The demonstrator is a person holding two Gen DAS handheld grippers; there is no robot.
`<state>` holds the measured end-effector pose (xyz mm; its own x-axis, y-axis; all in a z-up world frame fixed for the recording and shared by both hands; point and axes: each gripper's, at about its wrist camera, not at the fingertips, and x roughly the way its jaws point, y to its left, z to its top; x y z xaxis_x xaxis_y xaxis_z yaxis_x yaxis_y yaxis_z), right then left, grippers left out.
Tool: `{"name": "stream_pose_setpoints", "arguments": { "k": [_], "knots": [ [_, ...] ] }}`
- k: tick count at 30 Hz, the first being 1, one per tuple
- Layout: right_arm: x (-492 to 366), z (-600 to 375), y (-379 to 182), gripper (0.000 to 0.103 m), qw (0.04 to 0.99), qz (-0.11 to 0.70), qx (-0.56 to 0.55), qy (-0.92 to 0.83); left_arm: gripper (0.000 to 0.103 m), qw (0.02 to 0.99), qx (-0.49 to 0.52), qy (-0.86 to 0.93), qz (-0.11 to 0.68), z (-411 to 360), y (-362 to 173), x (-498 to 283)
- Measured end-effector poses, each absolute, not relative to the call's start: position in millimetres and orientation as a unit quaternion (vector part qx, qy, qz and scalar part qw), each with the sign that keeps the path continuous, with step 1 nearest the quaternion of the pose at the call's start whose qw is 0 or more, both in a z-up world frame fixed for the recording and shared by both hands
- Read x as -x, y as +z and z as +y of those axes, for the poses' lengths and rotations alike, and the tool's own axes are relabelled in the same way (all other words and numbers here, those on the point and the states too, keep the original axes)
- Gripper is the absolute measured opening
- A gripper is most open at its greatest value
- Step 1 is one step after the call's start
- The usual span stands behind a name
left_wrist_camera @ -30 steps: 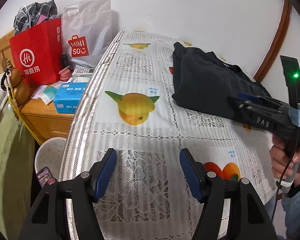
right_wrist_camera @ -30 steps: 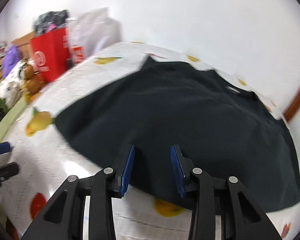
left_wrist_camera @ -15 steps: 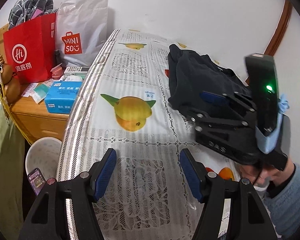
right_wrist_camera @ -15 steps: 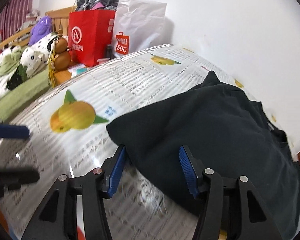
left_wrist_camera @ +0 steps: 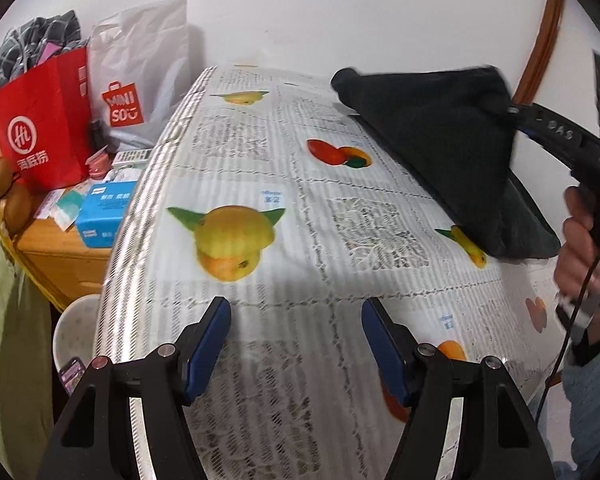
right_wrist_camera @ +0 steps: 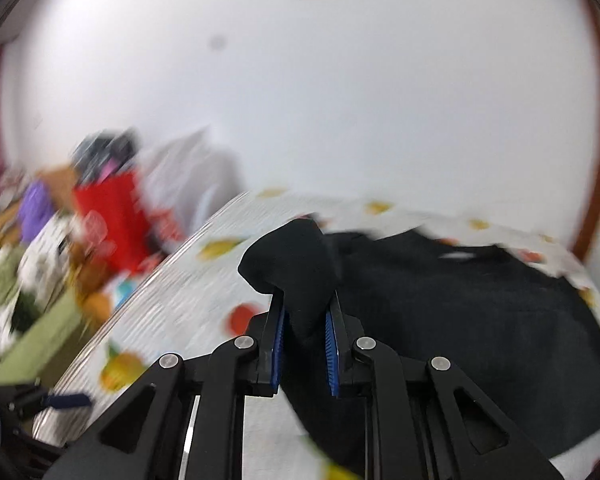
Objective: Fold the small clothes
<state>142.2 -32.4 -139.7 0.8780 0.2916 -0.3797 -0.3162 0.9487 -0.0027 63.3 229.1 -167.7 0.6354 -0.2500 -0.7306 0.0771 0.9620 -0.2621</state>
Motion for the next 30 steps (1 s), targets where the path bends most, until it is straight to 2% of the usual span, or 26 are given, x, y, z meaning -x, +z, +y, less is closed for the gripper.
{"name": "stream_pose_setpoints", "arguments": {
  "k": [5, 9, 15, 18, 24, 26, 30],
  "knots": [
    [-145, -115, -141, 0.016, 0.98, 0.172, -0.064, 0.072, 0.066, 0.899, 0.097, -0.105, 0.414, 218, -168, -68],
    [-149, -157, -164, 0.016, 0.976, 0.194, -0.093, 0.024, 0.066, 0.896, 0.093, -0.116, 0.418, 211, -168, -68],
    [-164, -198, -207, 0.017, 0.955, 0.27, -0.12, -0.011, 0.066, 0.893, 0.083, -0.12, 0.426, 198, -168, -73],
    [-159, -209, -213, 0.019, 0.954, 0.272, -0.128, 0.003, 0.066, 0.891, 0.081, -0.123, 0.429, 188, -167, -77],
    [-150, -219, -208, 0.029, 0.953, 0.276, -0.123, 0.031, 0.066, 0.886, 0.084, -0.149, 0.43, 158, -163, -89],
    [-149, -223, -208, 0.042, 0.95, 0.281, -0.129, 0.052, 0.066, 0.878, 0.091, -0.168, 0.438, 146, -163, -96],
    [-158, -223, -209, 0.051, 0.945, 0.285, -0.133, 0.09, 0.066, 0.868, 0.105, -0.198, 0.444, 120, -164, -105]
  ]
}}
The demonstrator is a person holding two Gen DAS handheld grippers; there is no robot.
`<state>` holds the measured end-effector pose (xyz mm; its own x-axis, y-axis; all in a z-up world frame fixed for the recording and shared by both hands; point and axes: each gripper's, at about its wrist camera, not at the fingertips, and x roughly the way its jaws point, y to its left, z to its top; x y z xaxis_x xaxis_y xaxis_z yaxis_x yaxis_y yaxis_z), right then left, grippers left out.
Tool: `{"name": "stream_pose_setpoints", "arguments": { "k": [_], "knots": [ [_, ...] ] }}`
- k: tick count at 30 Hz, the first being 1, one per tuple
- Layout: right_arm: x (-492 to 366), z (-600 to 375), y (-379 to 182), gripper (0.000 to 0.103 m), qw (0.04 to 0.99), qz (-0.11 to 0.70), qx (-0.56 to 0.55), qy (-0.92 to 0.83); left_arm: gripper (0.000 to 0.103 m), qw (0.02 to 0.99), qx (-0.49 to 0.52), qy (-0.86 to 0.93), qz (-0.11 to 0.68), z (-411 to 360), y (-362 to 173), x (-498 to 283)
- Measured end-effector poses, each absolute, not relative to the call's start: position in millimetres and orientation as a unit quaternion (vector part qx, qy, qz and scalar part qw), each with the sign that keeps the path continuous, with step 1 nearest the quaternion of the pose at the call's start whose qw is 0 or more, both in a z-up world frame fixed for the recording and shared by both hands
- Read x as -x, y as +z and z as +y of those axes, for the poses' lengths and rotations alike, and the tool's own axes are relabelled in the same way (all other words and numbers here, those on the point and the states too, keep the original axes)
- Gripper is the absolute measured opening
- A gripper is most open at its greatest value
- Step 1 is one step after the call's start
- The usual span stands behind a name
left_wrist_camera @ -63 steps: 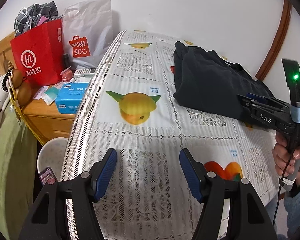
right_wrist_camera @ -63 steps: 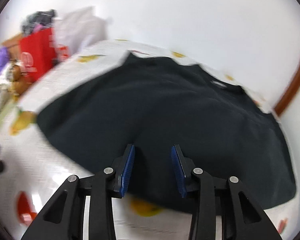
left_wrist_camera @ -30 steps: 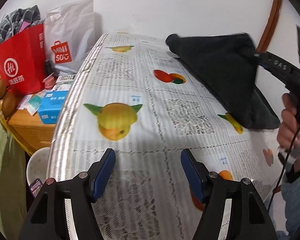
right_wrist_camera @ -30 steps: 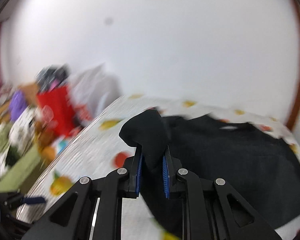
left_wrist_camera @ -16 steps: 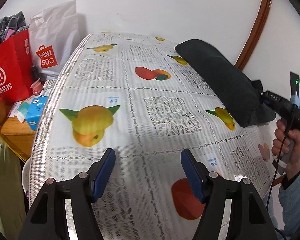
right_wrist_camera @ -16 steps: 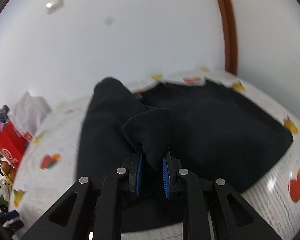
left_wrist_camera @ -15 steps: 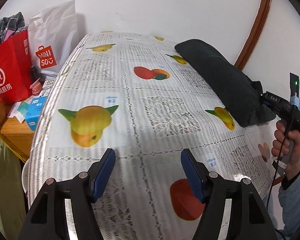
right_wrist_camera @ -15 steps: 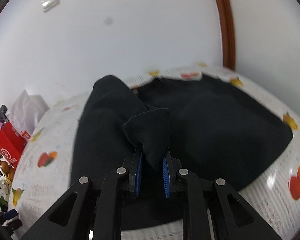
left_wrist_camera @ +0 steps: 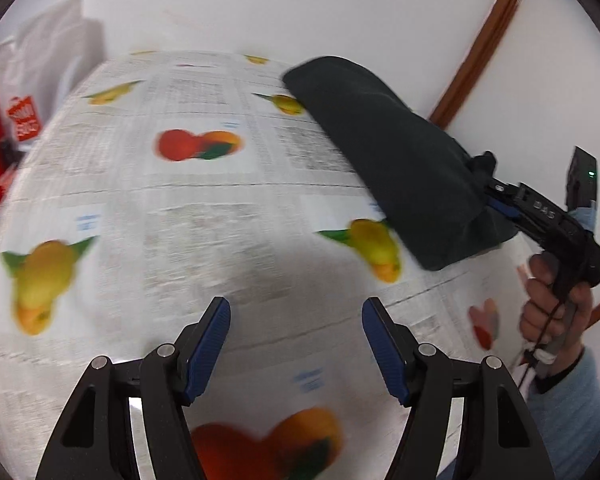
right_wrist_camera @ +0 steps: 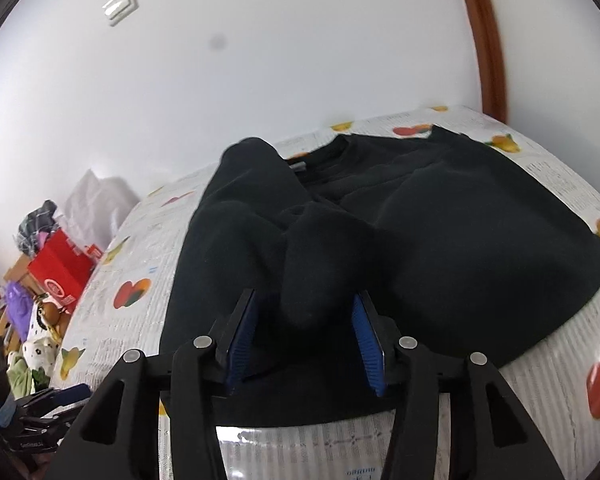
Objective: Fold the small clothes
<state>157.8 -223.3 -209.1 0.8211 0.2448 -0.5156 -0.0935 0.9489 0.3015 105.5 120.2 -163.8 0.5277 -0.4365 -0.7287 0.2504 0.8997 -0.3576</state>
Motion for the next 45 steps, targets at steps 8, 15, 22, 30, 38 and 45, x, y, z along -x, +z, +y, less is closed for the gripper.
{"name": "stream_pose_setpoints", "arguments": {
  "k": [8, 15, 22, 30, 38, 45],
  "knots": [
    [-203, -228, -210, 0.056, 0.937, 0.29, -0.152, 0.118, 0.069, 0.861, 0.081, -0.246, 0.437, 46, -156, -124],
    [-221, -227, -206, 0.021, 0.938, 0.286, -0.133, 0.146, 0.068, 0.869, 0.03, -0.233, 0.437, -16, -158, -137],
    [-180, -281, -165, 0.017, 0.958, 0.154, -0.162, 0.178, 0.071, 0.87, -0.01, -0.205, 0.448, -45, -156, -143],
    [-172, -350, -201, 0.017, 0.963, 0.182, -0.183, 0.075, 0.069, 0.873, -0.015, -0.217, 0.436, -80, -147, -140],
    [-191, -364, -236, 0.02, 0.943, 0.262, -0.197, 0.057, 0.027, 0.879, 0.018, -0.221, 0.422, -96, -149, -136],
    [-199, -341, -240, 0.019, 0.941, 0.284, -0.175, 0.062, 0.014, 0.888, 0.05, -0.193, 0.414, -68, -146, -138]
  ]
}}
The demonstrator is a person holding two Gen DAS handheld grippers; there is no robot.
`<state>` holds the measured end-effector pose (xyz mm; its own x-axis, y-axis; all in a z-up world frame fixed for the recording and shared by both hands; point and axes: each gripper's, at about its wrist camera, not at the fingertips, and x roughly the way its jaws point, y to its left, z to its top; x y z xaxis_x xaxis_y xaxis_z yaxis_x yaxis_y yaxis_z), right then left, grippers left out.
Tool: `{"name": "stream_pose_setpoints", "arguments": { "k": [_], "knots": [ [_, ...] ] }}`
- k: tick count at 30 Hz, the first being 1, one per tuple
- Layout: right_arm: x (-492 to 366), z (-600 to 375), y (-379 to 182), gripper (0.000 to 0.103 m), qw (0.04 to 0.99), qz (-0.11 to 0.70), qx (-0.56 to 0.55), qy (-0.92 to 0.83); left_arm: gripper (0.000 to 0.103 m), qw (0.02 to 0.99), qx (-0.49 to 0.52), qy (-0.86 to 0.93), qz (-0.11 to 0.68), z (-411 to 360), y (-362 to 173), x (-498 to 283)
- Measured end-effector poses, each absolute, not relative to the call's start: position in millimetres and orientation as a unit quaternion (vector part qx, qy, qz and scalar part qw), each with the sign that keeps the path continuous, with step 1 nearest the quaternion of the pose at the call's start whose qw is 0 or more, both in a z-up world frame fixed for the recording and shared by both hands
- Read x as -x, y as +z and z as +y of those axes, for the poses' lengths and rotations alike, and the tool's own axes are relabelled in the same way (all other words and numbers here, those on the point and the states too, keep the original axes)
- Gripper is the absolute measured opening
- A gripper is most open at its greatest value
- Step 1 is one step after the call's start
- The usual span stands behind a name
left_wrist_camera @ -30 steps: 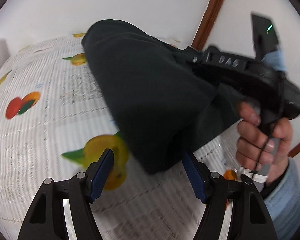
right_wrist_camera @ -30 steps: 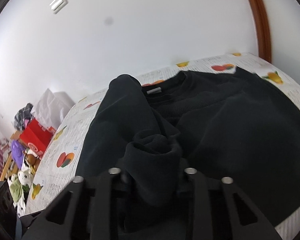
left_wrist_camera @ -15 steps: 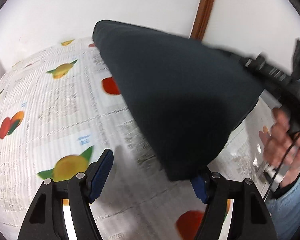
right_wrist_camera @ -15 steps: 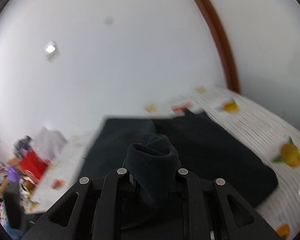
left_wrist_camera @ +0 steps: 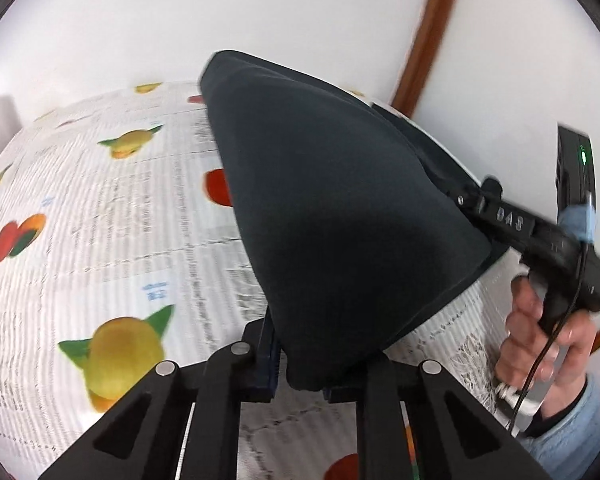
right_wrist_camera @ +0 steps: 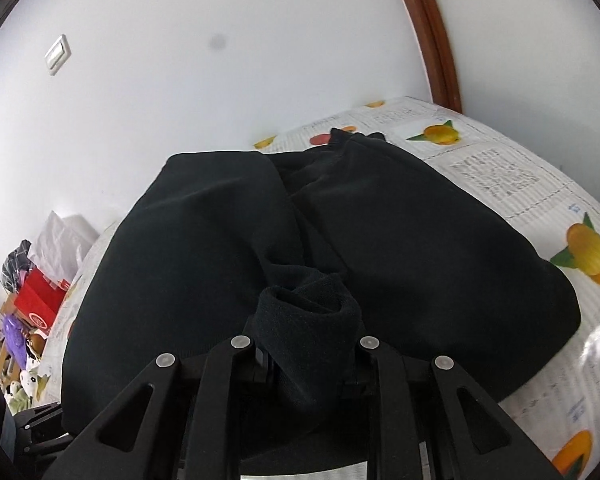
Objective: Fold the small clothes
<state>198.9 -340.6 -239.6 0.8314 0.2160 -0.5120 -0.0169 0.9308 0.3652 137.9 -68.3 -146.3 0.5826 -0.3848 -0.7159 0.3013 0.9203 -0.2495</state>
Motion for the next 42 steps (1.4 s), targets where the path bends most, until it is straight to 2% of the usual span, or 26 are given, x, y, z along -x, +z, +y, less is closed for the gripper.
{"name": "stream_pose_setpoints", "arguments": {
  "k": [15, 22, 26, 28, 38, 42],
  "knots": [
    [-215, -221, -229, 0.018, 0.934, 0.309, -0.118, 0.138, 0.012, 0.896, 0.086, -0.118, 0.419, 53, -141, -94],
    [-206, -196, -230, 0.019, 0.942, 0.303, -0.074, 0.123, 0.017, 0.891, 0.09, -0.137, 0.423, 64, -144, -93],
    [-204, -197, -232, 0.019, 0.942, 0.304, -0.074, 0.123, 0.024, 0.891, 0.089, -0.139, 0.423, 65, -147, -101],
    [-204, -196, -232, 0.019, 0.943, 0.304, -0.069, 0.119, 0.034, 0.89, 0.085, -0.135, 0.426, 60, -151, -108],
    [-203, -194, -231, 0.02, 0.944, 0.305, -0.067, 0.111, 0.037, 0.893, 0.063, -0.135, 0.425, 40, -156, -126],
    [-203, -195, -230, 0.021, 0.943, 0.305, -0.074, 0.108, 0.053, 0.896, 0.052, -0.122, 0.423, 39, -160, -131]
  ]
}}
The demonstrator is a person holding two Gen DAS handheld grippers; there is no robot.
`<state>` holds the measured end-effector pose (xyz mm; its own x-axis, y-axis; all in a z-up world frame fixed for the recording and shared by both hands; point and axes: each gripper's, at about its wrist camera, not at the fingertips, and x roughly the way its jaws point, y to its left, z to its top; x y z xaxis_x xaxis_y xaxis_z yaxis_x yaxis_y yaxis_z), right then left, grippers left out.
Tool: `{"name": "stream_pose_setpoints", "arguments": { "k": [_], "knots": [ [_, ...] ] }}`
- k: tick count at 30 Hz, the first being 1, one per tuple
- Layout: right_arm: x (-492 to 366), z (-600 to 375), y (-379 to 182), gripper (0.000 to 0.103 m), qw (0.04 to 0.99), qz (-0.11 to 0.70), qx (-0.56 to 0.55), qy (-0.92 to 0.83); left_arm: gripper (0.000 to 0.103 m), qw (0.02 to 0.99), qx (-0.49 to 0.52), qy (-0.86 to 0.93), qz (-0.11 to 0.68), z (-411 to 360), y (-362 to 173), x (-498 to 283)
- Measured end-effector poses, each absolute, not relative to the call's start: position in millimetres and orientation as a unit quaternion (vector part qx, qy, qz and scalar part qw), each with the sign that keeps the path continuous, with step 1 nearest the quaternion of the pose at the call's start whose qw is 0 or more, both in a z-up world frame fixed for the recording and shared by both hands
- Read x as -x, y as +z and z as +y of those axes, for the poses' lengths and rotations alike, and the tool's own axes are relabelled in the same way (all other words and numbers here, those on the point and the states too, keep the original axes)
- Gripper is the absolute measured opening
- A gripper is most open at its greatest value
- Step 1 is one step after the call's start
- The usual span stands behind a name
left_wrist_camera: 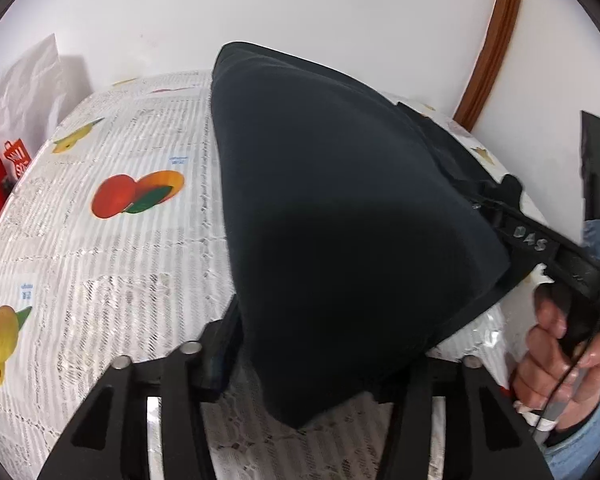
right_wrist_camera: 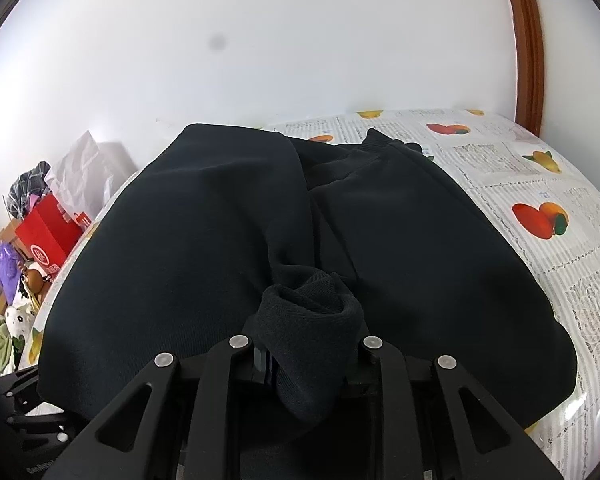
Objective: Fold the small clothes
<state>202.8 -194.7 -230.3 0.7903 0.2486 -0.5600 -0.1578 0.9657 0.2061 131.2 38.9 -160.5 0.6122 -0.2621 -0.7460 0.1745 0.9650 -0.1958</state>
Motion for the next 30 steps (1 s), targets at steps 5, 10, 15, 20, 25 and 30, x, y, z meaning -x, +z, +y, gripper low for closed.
{"name": "stream_pose_setpoints", "arguments": {
  "k": [5, 10, 15, 20, 25, 30],
  "knots": [
    [-183, -219, -212, 0.016, 0.955, 0.248, -0.11, 0.122, 0.054, 0.901, 0.037, -0.118, 0.416, 37, -163, -131],
    [-160, -277, -206, 0.016, 0.955, 0.213, -0.187, 0.083, 0.054, 0.9, 0.035, -0.125, 0.415, 36, -163, -133],
    [-173, -279, -229, 0.023, 0.938, 0.291, -0.167, 0.086, 0.053, 0.899, 0.041, -0.134, 0.415, 39, -164, -133],
    [-175, -285, -222, 0.042, 0.939, 0.282, -0.171, 0.097, 0.061, 0.906, 0.057, -0.178, 0.381, 51, -155, -121],
    [-199, -282, -222, 0.044, 0.934, 0.295, -0.178, 0.098, 0.061, 0.899, 0.043, -0.171, 0.4, 36, -157, -135],
    [-218, -272, -223, 0.012, 0.931, 0.311, -0.164, 0.098, 0.065, 0.897, 0.024, -0.152, 0.414, 21, -162, -144]
  ]
}}
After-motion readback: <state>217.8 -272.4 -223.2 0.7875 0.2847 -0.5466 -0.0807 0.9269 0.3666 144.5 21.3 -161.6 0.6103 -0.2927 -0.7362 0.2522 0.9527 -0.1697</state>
